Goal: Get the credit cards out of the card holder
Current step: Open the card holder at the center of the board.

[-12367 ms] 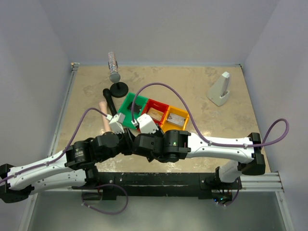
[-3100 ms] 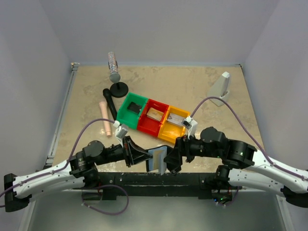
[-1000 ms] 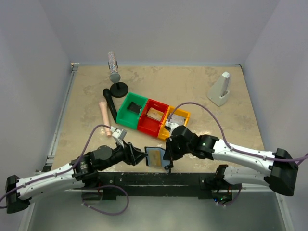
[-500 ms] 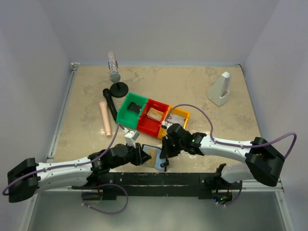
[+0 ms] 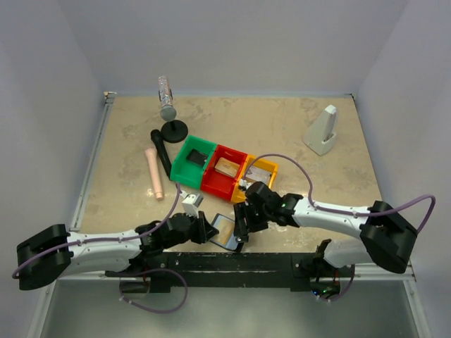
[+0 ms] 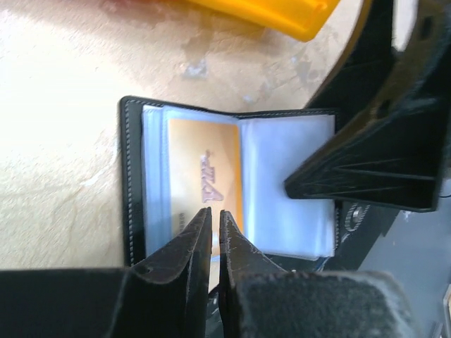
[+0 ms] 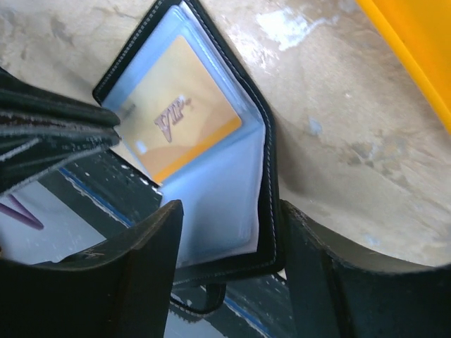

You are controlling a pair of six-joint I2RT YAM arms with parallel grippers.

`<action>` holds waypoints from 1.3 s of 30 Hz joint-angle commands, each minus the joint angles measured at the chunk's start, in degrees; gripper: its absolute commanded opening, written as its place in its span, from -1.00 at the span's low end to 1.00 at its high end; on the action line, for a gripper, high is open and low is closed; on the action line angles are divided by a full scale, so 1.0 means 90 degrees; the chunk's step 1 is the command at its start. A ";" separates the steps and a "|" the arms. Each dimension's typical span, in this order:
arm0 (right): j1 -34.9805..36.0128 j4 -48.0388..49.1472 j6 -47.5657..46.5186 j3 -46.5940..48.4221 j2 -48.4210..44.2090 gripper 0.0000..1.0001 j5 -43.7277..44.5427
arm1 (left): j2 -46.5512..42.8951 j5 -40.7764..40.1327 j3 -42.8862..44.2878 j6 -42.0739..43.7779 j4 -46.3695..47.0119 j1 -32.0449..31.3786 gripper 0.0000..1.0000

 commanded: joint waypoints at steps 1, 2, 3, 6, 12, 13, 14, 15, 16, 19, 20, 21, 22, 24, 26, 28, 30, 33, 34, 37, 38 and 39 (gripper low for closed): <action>-0.0035 -0.0527 -0.0182 0.0220 -0.0471 0.22 0.0299 | -0.0035 -0.0212 -0.0179 -0.0255 0.0436 -0.0025 -0.73; -0.0035 -0.0644 -0.0231 0.0278 -0.0568 0.22 0.0329 | -0.0045 -0.0222 -0.0179 -0.0265 0.0436 -0.0025 -0.74; -0.0035 -0.0751 -0.0260 0.0327 -0.0637 0.23 0.0368 | -0.0055 -0.0222 -0.0179 -0.0255 0.0446 -0.0025 -0.74; -0.0035 -0.1142 -0.0358 0.0532 -0.0862 0.23 0.0495 | -0.0055 -0.0231 -0.0160 -0.0236 0.0475 -0.0025 -0.74; -0.0015 -0.2235 -0.0466 0.1088 -0.2207 0.24 0.1071 | 0.0072 -0.0309 -0.0160 -0.0207 0.0504 -0.0025 -0.74; 0.0024 -0.2247 -0.0485 0.1157 -0.2345 0.24 0.0994 | 0.0082 -0.0319 -0.0160 -0.0206 0.0524 -0.0025 -0.74; 0.0072 -0.2169 -0.0485 0.1274 -0.2579 0.24 0.0868 | 0.0101 -0.0319 -0.0160 -0.0206 0.0543 -0.0025 -0.75; 0.0160 -0.2043 -0.0485 0.1352 -0.2678 0.22 0.0741 | 0.0131 -0.0329 -0.0160 -0.0206 0.0563 -0.0025 -0.75; 0.0277 -0.1945 -0.0476 0.1459 -0.2660 0.18 0.0604 | 0.0160 -0.0329 -0.0169 -0.0216 0.0592 -0.0025 -0.76; 0.0852 -0.1807 -0.0456 0.1898 -0.2076 -0.06 0.0485 | 0.0258 -0.0339 -0.0169 -0.0245 0.0641 -0.0025 -0.77; 0.1038 -0.1759 -0.0437 0.2016 -0.1745 -0.17 0.0466 | 0.0277 -0.0349 -0.0169 -0.0265 0.0660 -0.0025 -0.77; 0.1175 -0.1662 -0.0369 0.2094 -0.1451 -0.29 0.0418 | 0.0297 -0.0368 -0.0179 -0.0284 0.0670 -0.0025 -0.77; 0.1254 -0.1535 -0.0242 0.2095 -0.1139 -0.40 0.0369 | 0.0316 -0.0387 -0.0189 -0.0304 0.0680 -0.0025 -0.79; 0.1332 -0.1223 0.0011 0.1950 -0.0688 -0.55 0.0300 | 0.0317 -0.0417 -0.0218 -0.0343 0.0680 -0.0025 -0.80; 0.1333 -0.0823 0.0236 0.1628 -0.0444 -0.63 0.0290 | 0.0287 -0.0427 -0.0257 -0.0382 0.0680 -0.0025 -0.81; 0.1333 -0.0597 0.0335 0.1393 -0.0229 -0.66 0.0261 | 0.0229 -0.0446 -0.0316 -0.0392 0.0651 -0.0025 -0.81; 0.1332 -0.0528 0.0364 0.1246 0.0005 -0.68 0.0222 | 0.0160 -0.0475 -0.0364 -0.0402 0.0602 -0.0025 -0.82; 0.1313 -0.0508 0.0442 0.1051 0.0289 -0.72 0.0329 | 0.0063 -0.0495 -0.0433 -0.0421 0.0592 -0.0025 -0.83; 0.1284 -0.0508 0.0452 0.1002 0.0338 -0.73 0.0348 | 0.0043 -0.0505 -0.0443 -0.0431 0.0592 -0.0025 -0.83; 0.1177 -0.0421 0.0520 0.0709 0.0485 -0.75 0.0339 | 0.0014 -0.0476 -0.0482 -0.0460 0.0592 -0.0025 -0.83; 0.1128 -0.0372 0.0559 0.0631 0.0534 -0.75 0.0329 | 0.0014 -0.0456 -0.0492 -0.0451 0.0611 -0.0025 -0.83; 0.1060 -0.0333 0.0579 0.0534 0.0582 -0.76 0.0310 | 0.0014 -0.0446 -0.0492 -0.0451 0.0641 -0.0025 -0.83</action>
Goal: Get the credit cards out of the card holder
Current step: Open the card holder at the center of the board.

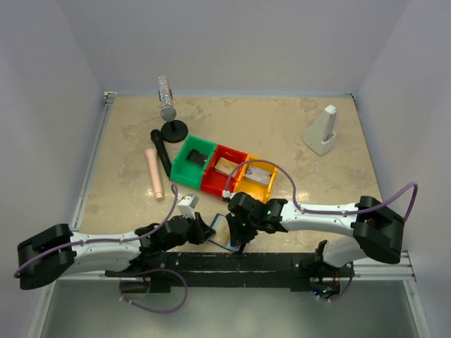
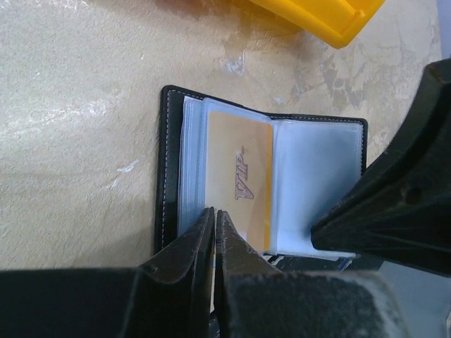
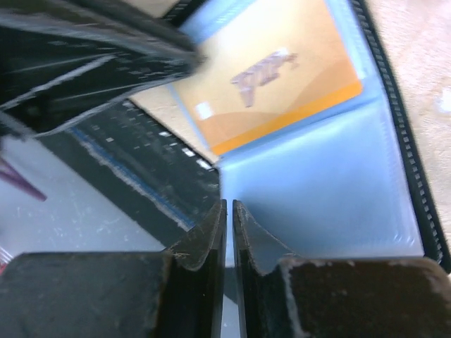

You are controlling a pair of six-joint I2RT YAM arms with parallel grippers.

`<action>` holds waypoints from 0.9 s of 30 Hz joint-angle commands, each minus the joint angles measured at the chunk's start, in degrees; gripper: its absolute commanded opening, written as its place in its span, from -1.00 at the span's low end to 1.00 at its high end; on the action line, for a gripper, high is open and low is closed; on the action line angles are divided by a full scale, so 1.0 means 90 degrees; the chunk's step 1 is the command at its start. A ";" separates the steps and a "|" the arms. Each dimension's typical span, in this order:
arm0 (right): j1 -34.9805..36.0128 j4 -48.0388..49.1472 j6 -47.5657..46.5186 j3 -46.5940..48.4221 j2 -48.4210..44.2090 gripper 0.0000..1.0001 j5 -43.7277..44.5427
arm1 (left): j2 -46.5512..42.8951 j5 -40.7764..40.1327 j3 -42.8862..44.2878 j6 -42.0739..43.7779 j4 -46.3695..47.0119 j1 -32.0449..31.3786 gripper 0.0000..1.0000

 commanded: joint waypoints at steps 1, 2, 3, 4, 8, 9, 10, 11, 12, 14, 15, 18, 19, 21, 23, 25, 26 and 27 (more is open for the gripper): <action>-0.0230 0.0396 0.0263 -0.0373 0.0143 -0.77 -0.0006 | -0.0064 -0.0099 -0.0064 -0.0065 0.0296 -0.0025 -0.83; -0.0298 0.0454 0.0283 -0.0461 0.0182 -0.77 -0.0006 | -0.0045 -0.0080 -0.0064 -0.0055 0.0316 -0.0025 -0.83; -0.0357 0.0513 0.0312 -0.0539 0.0212 -0.77 -0.0006 | -0.0035 -0.0041 -0.0064 -0.0045 0.0345 -0.0025 -0.83; -0.0406 0.0571 0.0322 -0.0607 0.0231 -0.78 -0.0016 | -0.0025 -0.0002 -0.0055 -0.0035 0.0374 -0.0025 -0.83; -0.0592 0.0748 0.0264 -0.0764 0.0319 -0.77 -0.0006 | 0.0004 0.0116 -0.0015 -0.0006 0.0433 -0.0025 -0.83; -0.0611 0.0748 0.0235 -0.0754 0.0339 -0.77 0.0004 | 0.0004 0.0135 -0.0006 0.0004 0.0423 -0.0025 -0.83; -0.0631 0.0729 0.0186 -0.0745 0.0348 -0.77 0.0033 | -0.0015 0.0164 -0.0006 0.0004 0.0433 -0.0025 -0.83; -0.0650 0.0728 0.0147 -0.0725 0.0349 -0.76 0.0062 | -0.0064 0.0184 0.0004 0.0014 0.0433 -0.0025 -0.83; -0.0680 0.0709 0.0108 -0.0725 0.0368 -0.75 0.0072 | -0.0112 0.0213 0.0004 0.0014 0.0423 -0.0025 -0.83; -0.0738 0.0670 -0.0009 -0.0706 0.0378 -0.74 0.0130 | -0.0259 0.0291 0.0024 0.0033 0.0404 -0.0025 -0.83; -0.0738 0.0602 -0.0106 -0.0667 0.0368 -0.73 0.0208 | -0.0337 0.0330 0.0033 0.0033 0.0394 -0.0025 -0.83; -0.0748 0.0231 -0.0458 -0.0501 0.0349 -0.70 0.0520 | -0.0600 0.0389 0.0111 0.0062 0.0209 -0.0025 -0.83; -0.0758 0.0066 -0.0546 -0.0452 0.0339 -0.70 0.0599 | -0.0659 0.0399 0.0141 0.0082 0.0121 -0.0025 -0.83; -0.0758 -0.0130 -0.0761 -0.0384 0.0300 -0.69 0.0774 | -0.0786 0.0389 0.0180 0.0111 -0.0016 -0.0025 -0.83; -0.0758 -0.0316 -0.0927 -0.0306 0.0251 -0.67 0.0901 | -0.0865 0.0360 0.0190 0.0140 -0.0065 -0.0025 -0.83; -0.0758 -0.0414 -0.1064 -0.0266 0.0222 -0.67 0.1008 | -0.0855 0.0350 0.0199 0.0150 -0.0055 -0.0025 -0.83; -0.0758 -0.0463 -0.1122 -0.0237 0.0222 -0.66 0.1029 | -0.0787 0.0360 0.0209 0.0179 -0.0026 -0.0025 -0.83; -0.0758 -0.0521 -0.1162 -0.0208 0.0241 -0.66 0.1068 | -0.0719 0.0379 0.0229 0.0189 0.0003 -0.0025 -0.83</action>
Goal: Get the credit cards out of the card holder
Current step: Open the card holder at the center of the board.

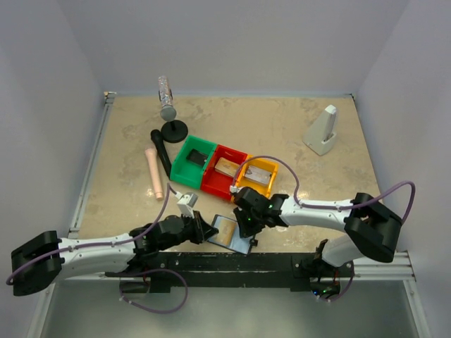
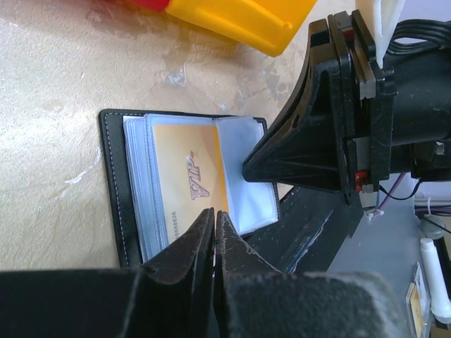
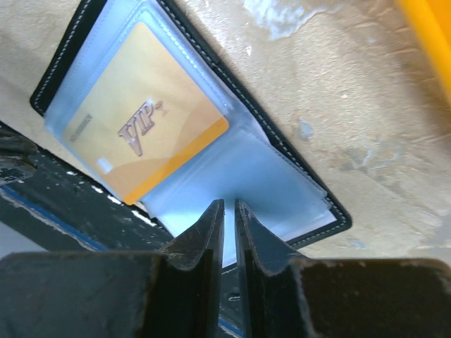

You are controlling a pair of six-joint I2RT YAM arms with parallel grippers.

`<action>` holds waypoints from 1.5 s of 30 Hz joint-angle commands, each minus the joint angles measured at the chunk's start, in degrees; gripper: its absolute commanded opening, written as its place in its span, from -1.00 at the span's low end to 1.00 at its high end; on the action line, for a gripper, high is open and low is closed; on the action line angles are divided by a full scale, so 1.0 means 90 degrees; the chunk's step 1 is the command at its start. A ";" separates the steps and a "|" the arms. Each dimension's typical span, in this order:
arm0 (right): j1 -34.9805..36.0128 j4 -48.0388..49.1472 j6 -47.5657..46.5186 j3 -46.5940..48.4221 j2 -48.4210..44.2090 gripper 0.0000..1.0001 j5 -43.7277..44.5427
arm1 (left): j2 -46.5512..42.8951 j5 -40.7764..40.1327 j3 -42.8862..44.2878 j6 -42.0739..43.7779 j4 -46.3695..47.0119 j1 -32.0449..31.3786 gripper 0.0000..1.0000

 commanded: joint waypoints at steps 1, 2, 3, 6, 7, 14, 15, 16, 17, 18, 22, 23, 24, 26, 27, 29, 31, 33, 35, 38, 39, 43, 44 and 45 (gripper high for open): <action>-0.0034 -0.0650 -0.0555 0.0196 -0.0026 -0.65 0.0699 | 0.0202 0.0047 0.0248 0.0180 0.0168 -0.0025 -0.83; -0.0034 -0.0660 -0.0555 0.0205 -0.0045 -0.65 0.0719 | 0.0328 0.0095 0.0268 0.0199 0.0227 -0.0025 -0.83; -0.0034 -0.0631 -0.0526 0.0148 -0.0142 -0.63 0.0699 | 0.0426 0.0144 0.0287 0.0219 0.0305 -0.0025 -0.83; -0.0025 -0.0466 -0.0283 -0.0057 -0.0688 -0.32 0.0709 | 0.0720 0.0194 0.0326 0.0239 0.0413 -0.0025 -0.83; -0.0025 -0.0407 -0.0195 -0.0155 -0.0903 -0.18 0.0690 | 0.0740 0.0165 0.0307 0.0219 0.0413 -0.0025 -0.83; 0.0657 -0.0444 -0.0037 -0.0079 -0.1862 0.10 0.0864 | 0.0516 -0.0070 0.0209 0.0189 0.0218 -0.0025 -0.85; 0.0843 -0.0542 -0.0105 0.0029 -0.1833 0.10 0.1020 | 0.0486 -0.0080 0.0209 0.0209 0.0189 -0.0025 -0.85; 0.1096 -0.0640 -0.0135 0.0136 -0.1794 0.08 0.1166 | 0.0457 -0.0090 0.0209 0.0219 0.0179 -0.0025 -0.85; 0.1244 -0.0670 -0.0164 0.0224 -0.1774 0.06 0.1274 | 0.0457 -0.0090 0.0219 0.0219 0.0178 -0.0025 -0.85; 0.1351 -0.0651 -0.0193 0.0254 -0.1755 0.03 0.1314 | 0.0466 -0.0080 0.0238 0.0229 0.0178 -0.0025 -0.85; 0.1606 -0.0562 -0.0204 0.0400 -0.1453 -0.33 0.1148 | 0.0505 -0.0051 0.0209 0.0170 0.0198 -0.0025 -0.85; 0.1655 -0.0592 -0.0184 0.0420 -0.1307 -0.47 0.1158 | 0.0505 -0.0041 0.0200 0.0151 0.0208 -0.0025 -0.85; 0.1694 -0.0563 -0.0145 0.0382 -0.1131 -0.59 0.1149 | 0.0505 -0.0041 0.0170 0.0131 0.0217 -0.0025 -0.85; 0.1733 -0.0417 -0.0048 0.0216 -0.0935 -0.84 0.1061 | 0.0476 -0.0031 0.0131 0.0112 0.0218 -0.0025 -0.86; 0.1762 -0.0310 0.0020 0.0109 -0.0857 -0.97 0.1003 | 0.0457 -0.0031 0.0112 0.0102 0.0218 -0.0025 -0.87; 0.1831 -0.0114 0.0118 -0.0048 -0.0739 -1.00 0.0944 | 0.0418 -0.0031 0.0073 0.0092 0.0218 -0.0025 -0.89; 0.1938 -0.0016 0.0187 -0.0117 -0.0613 -1.00 0.0924 | 0.0388 -0.0041 0.0034 0.0082 0.0218 -0.0025 -0.90; 0.2026 -0.0006 0.0255 -0.0117 -0.0486 -1.00 0.0943 | 0.0388 -0.0041 -0.0005 0.0072 0.0256 -0.0025 -0.91; 0.2065 -0.0016 0.0304 -0.0107 -0.0397 -1.00 0.0982 | 0.0408 -0.0041 -0.0025 0.0063 0.0286 -0.0025 -0.91; 0.2065 -0.0210 0.0460 -0.0058 -0.0290 -1.00 0.1186 | 0.0427 -0.0031 -0.0035 0.0053 0.0335 -0.0025 -0.92; 0.2065 -0.0308 0.0538 -0.0039 -0.0270 -1.00 0.1284 | 0.0456 -0.0031 -0.0035 0.0053 0.0344 -0.0025 -0.92; 0.2065 -0.0533 0.0802 -0.0126 -0.0387 -1.00 0.1499 | 0.0544 0.0008 -0.0035 0.0053 0.0403 -0.0025 -0.92; 0.2065 -0.0582 0.0831 -0.0136 -0.0407 -1.00 0.1558 | 0.0564 0.0008 -0.0025 0.0053 0.0432 -0.0025 -0.92; 0.2056 -0.0621 0.0841 -0.0136 -0.0417 -1.00 0.1617 | 0.0603 0.0018 -0.0035 0.0043 0.0461 -0.0025 -0.92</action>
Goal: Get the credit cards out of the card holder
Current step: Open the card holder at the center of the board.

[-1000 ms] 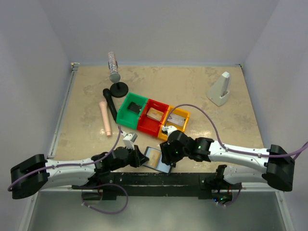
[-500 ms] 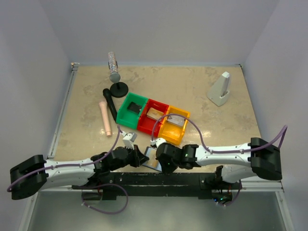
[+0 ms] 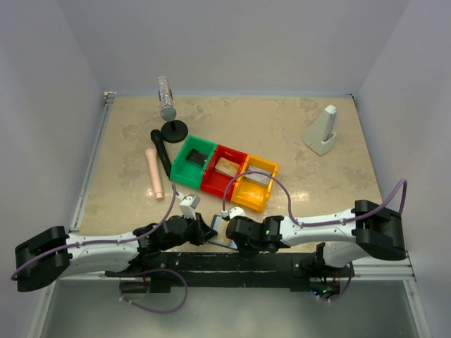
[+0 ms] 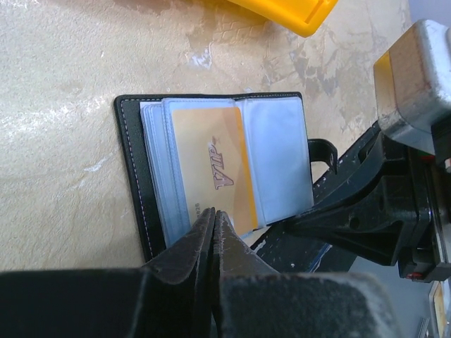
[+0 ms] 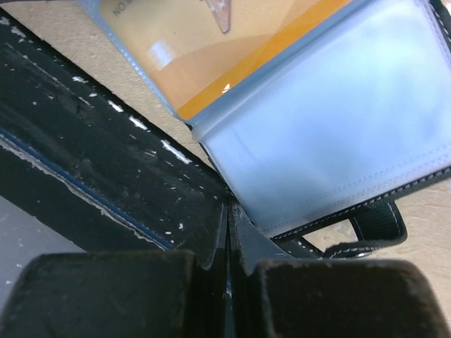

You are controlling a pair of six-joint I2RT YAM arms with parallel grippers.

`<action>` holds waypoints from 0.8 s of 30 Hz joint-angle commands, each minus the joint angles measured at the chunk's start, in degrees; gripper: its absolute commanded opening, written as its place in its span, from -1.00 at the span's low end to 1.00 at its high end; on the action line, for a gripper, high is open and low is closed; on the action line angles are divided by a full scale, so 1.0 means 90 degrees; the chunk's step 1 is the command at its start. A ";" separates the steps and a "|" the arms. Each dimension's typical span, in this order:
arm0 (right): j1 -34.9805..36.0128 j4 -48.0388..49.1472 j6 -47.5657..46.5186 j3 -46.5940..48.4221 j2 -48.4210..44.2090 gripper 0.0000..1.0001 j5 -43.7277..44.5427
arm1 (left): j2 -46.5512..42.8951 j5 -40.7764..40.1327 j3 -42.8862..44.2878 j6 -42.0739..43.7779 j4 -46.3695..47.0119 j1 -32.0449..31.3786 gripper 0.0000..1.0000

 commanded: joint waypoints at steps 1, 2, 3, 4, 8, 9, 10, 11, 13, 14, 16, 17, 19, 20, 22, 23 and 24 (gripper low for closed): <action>0.0013 -0.0310 0.0324 -0.0027 -0.0150 -1.00 0.0517 | 0.0149 -0.0011 -0.0035 -0.0056 0.0423 -0.0025 -0.92; 0.0013 -0.0349 0.0334 -0.0008 -0.0130 -1.00 0.0556 | 0.0197 0.0008 -0.0035 -0.0056 0.0462 -0.0025 -0.92; 0.0013 -0.0369 0.0344 0.0002 -0.0130 -1.00 0.0566 | 0.0227 0.0018 -0.0035 -0.0056 0.0491 -0.0025 -0.92; 0.0013 -0.0437 0.0382 0.0022 -0.0120 -1.00 0.0624 | 0.0256 0.0018 -0.0035 -0.0066 0.0520 -0.0025 -0.92; -0.0045 -0.0487 0.0441 -0.0075 -0.0266 -1.00 0.0771 | 0.0305 0.0028 -0.0045 -0.0076 0.0589 -0.0025 -0.92; -0.0045 -0.0486 0.0441 -0.0095 -0.0325 -1.00 0.0781 | 0.0315 0.0018 -0.0035 -0.0076 0.0589 -0.0025 -0.92; -0.0045 -0.0544 0.0451 -0.0076 -0.0364 -1.00 0.0820 | 0.0315 -0.0001 -0.0025 -0.0076 0.0599 -0.0025 -0.92; -0.0045 -0.0680 0.0490 -0.0037 -0.0393 -1.00 0.0868 | 0.0325 -0.0011 -0.0016 -0.0076 0.0608 -0.0025 -0.92; -0.0084 -0.0828 0.0500 -0.0036 -0.0558 -1.00 0.0976 | 0.0373 -0.0021 0.0014 -0.0076 0.0628 -0.0025 -0.92; -0.0123 -0.0790 0.0481 -0.0075 -0.0637 -1.00 0.0976 | 0.0383 -0.0021 0.0043 -0.0076 0.0647 -0.0025 -0.92; -0.0133 -0.0692 0.0344 -0.0086 -0.0754 -1.00 0.0957 | 0.0442 -0.0011 0.0072 -0.0057 0.0696 -0.0025 -0.92; -0.0133 -0.0624 0.0237 -0.0076 -0.0832 -1.00 0.1034 | 0.0452 -0.0002 0.0072 -0.0056 0.0716 -0.0025 -0.92; -0.0056 -0.0439 0.0100 -0.0095 -0.1066 -1.00 0.1035 | 0.0452 -0.0002 0.0082 -0.0056 0.0726 -0.0025 -0.92; -0.0007 -0.0283 0.0003 -0.0105 -0.1232 -1.00 0.1054 | 0.0452 -0.0011 0.0073 -0.0056 0.0726 -0.0025 -0.91; 0.0120 -0.0068 -0.0037 -0.0085 -0.1496 -0.79 0.1190 | 0.0452 -0.0040 0.0072 -0.0047 0.0736 -0.0025 -0.91; 0.0121 0.0137 -0.0047 -0.0144 -0.1603 -0.49 0.1075 | 0.0481 -0.0050 0.0072 -0.0037 0.0745 -0.0025 -0.91; 0.0130 0.0516 -0.0095 -0.0221 -0.1682 -0.23 0.0774 | 0.0501 -0.0070 0.0072 -0.0027 0.0765 -0.0025 -0.91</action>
